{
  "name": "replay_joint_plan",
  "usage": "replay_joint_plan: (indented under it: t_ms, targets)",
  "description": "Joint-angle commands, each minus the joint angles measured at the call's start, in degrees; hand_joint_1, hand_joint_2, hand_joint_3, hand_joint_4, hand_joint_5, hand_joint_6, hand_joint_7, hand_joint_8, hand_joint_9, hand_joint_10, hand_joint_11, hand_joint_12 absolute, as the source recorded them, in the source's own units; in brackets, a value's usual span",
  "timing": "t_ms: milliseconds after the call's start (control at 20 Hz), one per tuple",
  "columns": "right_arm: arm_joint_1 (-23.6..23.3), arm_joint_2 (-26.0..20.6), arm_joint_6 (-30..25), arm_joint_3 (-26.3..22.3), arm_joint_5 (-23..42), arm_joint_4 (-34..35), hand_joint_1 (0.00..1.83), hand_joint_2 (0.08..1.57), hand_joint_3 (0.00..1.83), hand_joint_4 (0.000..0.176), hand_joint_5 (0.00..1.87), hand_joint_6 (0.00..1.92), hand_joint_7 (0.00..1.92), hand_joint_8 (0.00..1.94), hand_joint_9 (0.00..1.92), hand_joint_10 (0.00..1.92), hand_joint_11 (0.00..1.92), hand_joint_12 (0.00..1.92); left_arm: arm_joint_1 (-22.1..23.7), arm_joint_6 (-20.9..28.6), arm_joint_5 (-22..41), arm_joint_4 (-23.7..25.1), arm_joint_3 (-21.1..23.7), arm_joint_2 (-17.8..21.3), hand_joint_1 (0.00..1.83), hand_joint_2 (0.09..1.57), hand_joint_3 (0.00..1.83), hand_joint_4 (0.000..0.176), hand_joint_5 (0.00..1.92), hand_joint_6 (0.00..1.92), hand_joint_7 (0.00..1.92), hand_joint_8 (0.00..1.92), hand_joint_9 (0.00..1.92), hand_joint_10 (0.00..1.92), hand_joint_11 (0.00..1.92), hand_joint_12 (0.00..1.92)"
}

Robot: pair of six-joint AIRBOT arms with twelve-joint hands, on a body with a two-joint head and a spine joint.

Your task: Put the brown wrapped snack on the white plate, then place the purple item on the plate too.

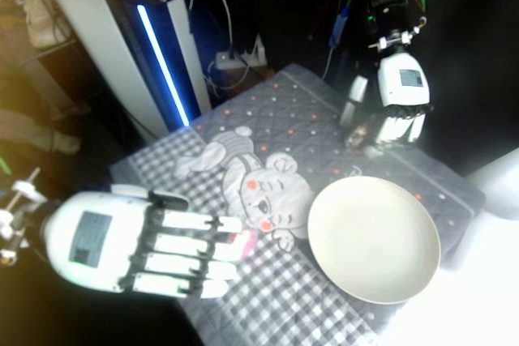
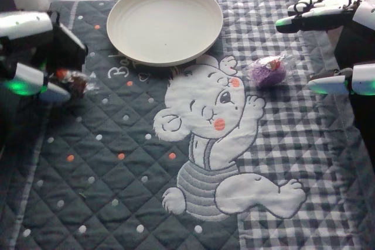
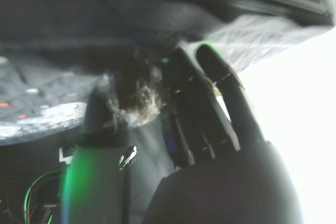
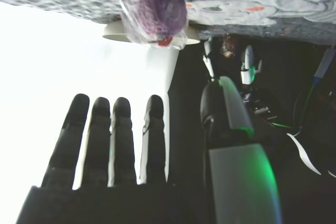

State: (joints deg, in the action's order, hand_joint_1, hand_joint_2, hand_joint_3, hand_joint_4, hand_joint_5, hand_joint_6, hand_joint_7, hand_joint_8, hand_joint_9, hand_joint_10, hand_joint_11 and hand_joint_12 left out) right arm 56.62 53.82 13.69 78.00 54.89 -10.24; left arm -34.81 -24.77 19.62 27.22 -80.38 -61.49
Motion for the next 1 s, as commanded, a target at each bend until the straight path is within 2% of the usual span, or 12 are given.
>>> replay_joint_plan:
  t_ms: [0,100,200,250,350,400,450,550,600,750,850,950]
  targets:
    - [-0.8,-0.05,-0.32,0.29,6.2,2.3,0.98,1.05,0.0,0.07,0.48,0.0,0.31,0.0,0.25,0.0,0.0,0.59,1.96,0.17,7.11,-1.62,-0.53,-0.3,1.16,1.11,0.0,0.0,0.99,0.97,0.87,1.55,0.94,1.88,0.82,1.91]
    - [-0.8,-0.05,-0.32,0.4,6.2,2.31,1.0,1.06,0.0,0.064,0.48,0.0,0.33,0.0,0.26,0.0,0.0,0.61,5.89,0.21,9.43,-1.7,-1.43,-1.48,1.14,1.14,0.0,0.0,0.93,1.08,0.79,1.8,0.94,1.92,0.88,1.92]
    - [-0.8,0.1,-0.34,0.53,6.2,2.31,0.97,1.05,0.0,0.075,0.49,0.0,0.34,0.0,0.27,0.0,0.0,0.66,10.76,-0.08,11.17,-1.72,-3.88,-4.3,1.24,1.11,0.0,0.0,1.08,0.64,0.9,1.39,0.88,1.66,0.81,1.87]
    - [-0.8,0.37,-0.34,0.72,6.21,2.3,0.96,1.06,0.0,0.077,0.49,0.0,0.34,0.0,0.27,0.0,0.0,0.66,11.96,-1.99,11.39,-3.37,-5.11,-5.76,1.19,1.07,0.0,0.0,1.11,0.71,0.92,1.16,0.9,1.64,0.8,1.91]
    - [-0.81,1.69,-0.49,1.76,6.21,2.14,0.97,1.06,0.0,0.041,0.49,0.0,0.36,0.0,0.31,0.0,0.0,0.72,14.42,-6.71,9.48,-7.43,-9.27,-10.27,1.15,1.05,0.0,0.0,1.13,0.74,0.8,1.42,0.78,1.85,0.74,1.92]
    - [-0.81,2.06,-0.7,2.1,6.22,2.03,0.96,1.05,0.0,0.042,0.49,0.0,0.37,0.0,0.33,0.01,0.01,0.73,14.94,-6.54,8.19,-7.95,-11.45,-12.31,1.07,1.06,0.0,0.112,1.08,0.81,0.76,1.23,0.74,1.56,0.64,1.78]
    - [-0.82,2.49,-1.17,2.58,6.22,1.64,0.92,1.05,0.0,0.054,0.49,0.0,0.38,0.0,0.33,0.01,0.02,0.73,15.25,-6.48,6.38,-7.99,-13.49,-14.23,0.98,0.88,0.0,0.059,0.89,0.42,0.71,1.19,0.69,1.54,0.6,1.81]
    - [-0.85,2.95,-2.43,3.28,6.22,0.82,0.92,1.04,0.0,0.059,0.49,0.0,0.38,0.0,0.33,0.0,0.0,0.7,15.29,-6.5,3.07,-7.51,-16.45,-16.86,0.9,0.77,0.0,0.038,0.79,0.05,0.7,0.82,0.65,1.29,0.56,1.68]
    - [-0.88,2.96,-2.49,3.37,6.22,0.65,0.91,1.03,0.0,0.07,0.49,0.0,0.38,0.0,0.34,0.01,0.02,0.72,15.07,-6.51,1.63,-7.14,-17.32,-17.57,0.86,0.77,0.0,0.055,0.74,0.01,0.75,0.56,0.65,1.11,0.52,1.6]
    - [-1.05,2.91,-2.6,3.45,8.21,0.61,1.0,1.0,0.0,0.083,0.48,0.0,0.41,0.0,0.37,0.0,0.02,0.77,12.35,-3.86,2.53,-8.2,-17.33,-16.83,0.85,0.84,0.01,0.05,0.77,0.0,0.66,0.86,0.57,1.47,0.49,1.78]
    - [-4.36,2.89,-2.74,3.52,7.97,-1.03,1.0,1.0,0.0,0.092,0.47,0.0,0.39,0.0,0.34,0.0,0.02,0.72,11.18,-1.99,5.06,-8.21,-15.79,-15.25,0.81,0.88,0.0,0.048,0.74,0.0,0.69,0.72,0.6,1.37,0.48,1.72]
    - [-12.5,4.19,-2.22,3.94,1.81,-9.44,1.03,0.99,0.0,0.119,0.47,0.0,0.37,0.0,0.33,0.0,0.0,0.76,7.43,-1.9,11.98,-11.47,-8.65,-8.48,0.86,0.88,0.0,0.047,0.71,0.0,0.78,0.21,0.68,0.8,0.45,1.35]
